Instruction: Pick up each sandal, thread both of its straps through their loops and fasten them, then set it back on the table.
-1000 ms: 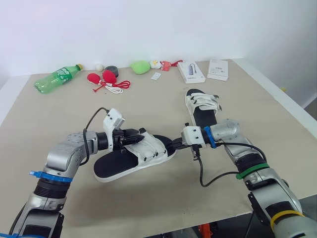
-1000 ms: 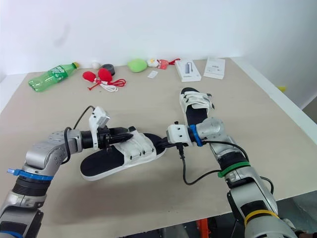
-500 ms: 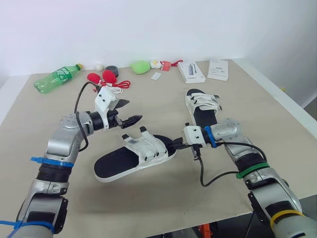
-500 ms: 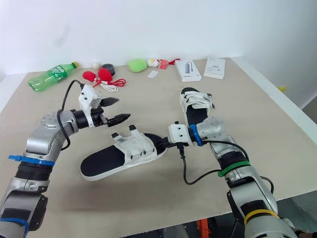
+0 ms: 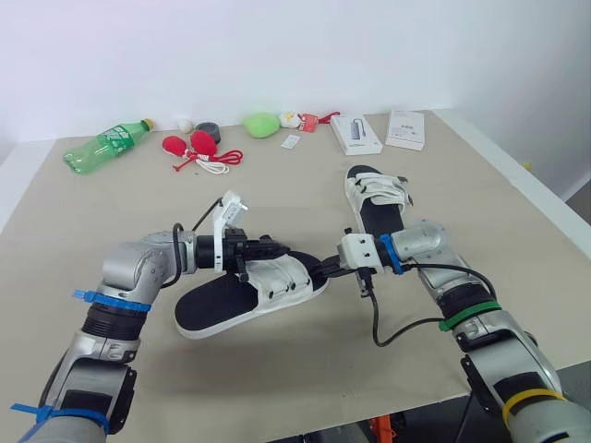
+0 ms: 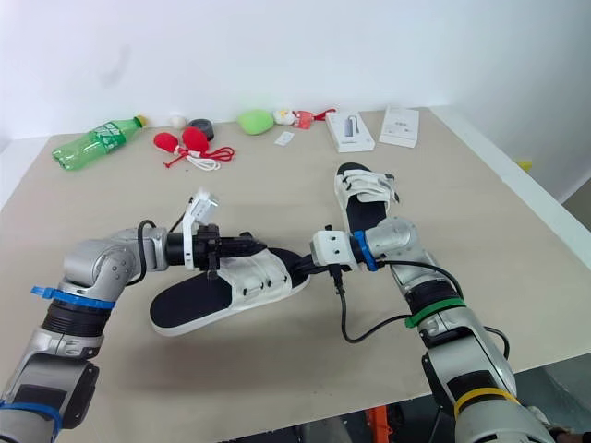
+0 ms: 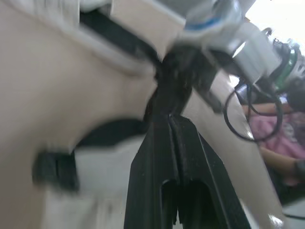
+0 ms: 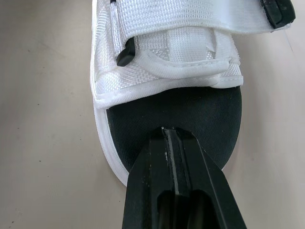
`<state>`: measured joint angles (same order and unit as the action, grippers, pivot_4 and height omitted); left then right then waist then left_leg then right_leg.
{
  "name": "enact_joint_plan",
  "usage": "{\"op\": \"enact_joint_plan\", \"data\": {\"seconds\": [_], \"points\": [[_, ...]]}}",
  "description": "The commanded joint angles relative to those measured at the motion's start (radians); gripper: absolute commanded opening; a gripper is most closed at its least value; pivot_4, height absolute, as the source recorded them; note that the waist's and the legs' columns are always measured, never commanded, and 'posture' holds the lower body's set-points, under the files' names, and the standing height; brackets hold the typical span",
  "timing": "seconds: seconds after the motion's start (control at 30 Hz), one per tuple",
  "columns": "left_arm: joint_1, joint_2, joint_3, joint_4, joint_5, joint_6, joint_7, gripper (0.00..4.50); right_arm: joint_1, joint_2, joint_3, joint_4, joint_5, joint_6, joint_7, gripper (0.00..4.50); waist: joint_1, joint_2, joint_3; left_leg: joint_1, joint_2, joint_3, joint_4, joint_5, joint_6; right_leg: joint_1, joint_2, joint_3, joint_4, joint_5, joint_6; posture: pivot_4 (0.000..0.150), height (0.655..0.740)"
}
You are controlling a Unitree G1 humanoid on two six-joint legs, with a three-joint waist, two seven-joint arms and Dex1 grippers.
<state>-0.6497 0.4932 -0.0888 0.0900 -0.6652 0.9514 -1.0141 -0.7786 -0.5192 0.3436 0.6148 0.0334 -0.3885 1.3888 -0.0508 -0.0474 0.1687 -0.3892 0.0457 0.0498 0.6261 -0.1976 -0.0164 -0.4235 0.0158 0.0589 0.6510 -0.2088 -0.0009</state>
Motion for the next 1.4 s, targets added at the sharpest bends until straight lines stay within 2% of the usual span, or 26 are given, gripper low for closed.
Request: {"op": "enact_joint_plan", "data": {"seconds": [0.03, 0.2, 0.6, 0.83, 0.93, 1.03, 1.07, 1.13, 1.17, 1.23, 1.37, 1.4], "points": [[-0.056, 0.041, -0.04, 0.056, 0.028, 0.035, -0.052, 0.08, 0.023, -0.014, 0.025, 0.025, -0.056, 0.014, 0.0, 0.0, 0.0, 0.0, 0.0, 0.0, 0.0, 0.0, 0.0, 0.0, 0.0, 0.0, 0.0, 0.0, 0.0, 0.0, 0.0, 0.15, 0.74], [-0.105, 0.05, -0.098, 0.192, 0.149, -0.055, -0.057, 0.08, 0.035, -0.021, 0.022, 0.013, -0.054, 0.018, -0.002, 0.0, 0.0, 0.0, 0.0, 0.0, 0.0, 0.0, 0.0, 0.0, 0.0, 0.0, 0.0, 0.0, 0.0, 0.0, -0.001, 0.15, 0.74], [-0.185, -0.011, -0.07, 0.387, 0.29, -0.225, 0.006, 0.08, 0.037, -0.026, 0.023, 0.011, -0.056, 0.016, -0.005, 0.0, 0.001, 0.0, 0.0, 0.0, -0.001, 0.0, 0.001, 0.0, 0.0, 0.001, -0.001, 0.001, 0.0, 0.0, 0.0, 0.15, 0.74], [-0.2, 0.026, -0.018, 0.355, 0.338, -0.346, 0.035, 0.08, 0.035, -0.026, 0.02, 0.009, -0.054, 0.02, -0.007, 0.0, 0.001, 0.0, 0.0, -0.002, 0.0, 0.0, 0.001, 0.0, 0.0, -0.001, -0.001, 0.0, 0.0, 0.001, 0.001, 0.15, 0.74], [-0.201, 0.06, 0.041, 0.279, 0.315, -0.377, 0.03, 0.08, 0.028, -0.022, 0.006, 0.011, -0.041, 0.033, -0.017, 0.0, 0.001, 0.0, 0.0, -0.002, 0.0, 0.0, 0.001, 0.0, 0.0, -0.001, -0.001, 0.0, 0.0, 0.001, 0.001, 0.15, 0.74], [-0.12, 0.121, 0.074, 0.13, 0.308, -0.441, -0.01, 0.08, 0.019, -0.016, -0.035, -0.012, 0.025, 0.118, -0.001, 0.0, -0.001, 0.0, 0.0, -0.002, 0.0, 0.001, 0.001, 0.0, 0.0, -0.001, -0.001, 0.001, 0.0, 0.001, 0.0, 0.15, 0.74], [-0.08, 0.133, 0.085, 0.071, 0.299, -0.453, -0.016, 0.31, 0.017, -0.014, -0.057, -0.03, 0.062, 0.175, 0.005, 0.0, -0.001, 0.0, 0.0, -0.002, 0.0, 0.001, 0.0, 0.0, 0.0, -0.001, -0.002, 0.001, 0.0, 0.001, 0.0, 0.15, 0.74], [0.015, 0.154, 0.096, -0.049, 0.306, -0.546, -0.037, 0.9, 0.019, -0.021, -0.109, -0.08, 0.138, 0.278, 0.019, 0.65, 0.001, 0.001, 0.001, -0.002, 0.001, 0.001, -0.001, 0.0, 0.0, -0.001, -0.004, 0.001, 0.0, 0.0, 0.001, 0.15, 0.74], [0.057, 0.167, 0.092, -0.095, 0.32, -0.589, -0.046, 1.42, 0.023, -0.028, -0.131, -0.105, 0.168, 0.315, 0.026, 0.99, 0.003, 0.001, 0.001, -0.002, 0.001, 0.001, -0.001, 0.0, 0.0, -0.003, -0.004, 0.002, 0.0, 0.0, 0.001, 0.15, 0.74], [0.148, 0.189, 0.1, -0.186, 0.328, -0.637, -0.054, 2.12, 0.04, -0.058, -0.182, -0.165, 0.236, 0.397, 0.048, 1.66, 0.005, 0.001, 0.001, -0.004, 0.0, 0.001, -0.002, 0.0, 0.0, -0.004, -0.005, 0.002, 0.0, -0.001, 0.002, 0.15, 0.74], [0.272, 0.221, 0.149, -0.292, 0.289, -0.647, -0.057, 4.19, 0.08, -0.123, -0.279, -0.291, 0.388, 0.62, 0.088, 3.78, 0.014, 0.001, 0.001, -0.021, 0.0, 0.0, -0.001, -0.001, 0.0, -0.019, -0.005, 0.0, 0.0, 0.001, 0.005, 0.15, 0.74], [0.298, 0.234, 0.155, -0.312, 0.283, -0.65, -0.067, 4.5, 0.086, -0.14, -0.293, -0.313, 0.414, 0.654, 0.105, 4.16, 0.015, 0.001, 0.001, -0.02, 0.0, 0.0, -0.001, -0.001, 0.002, -0.018, -0.005, 0.0, 0.0, 0.0, 0.006, 0.15, 0.74]]}}
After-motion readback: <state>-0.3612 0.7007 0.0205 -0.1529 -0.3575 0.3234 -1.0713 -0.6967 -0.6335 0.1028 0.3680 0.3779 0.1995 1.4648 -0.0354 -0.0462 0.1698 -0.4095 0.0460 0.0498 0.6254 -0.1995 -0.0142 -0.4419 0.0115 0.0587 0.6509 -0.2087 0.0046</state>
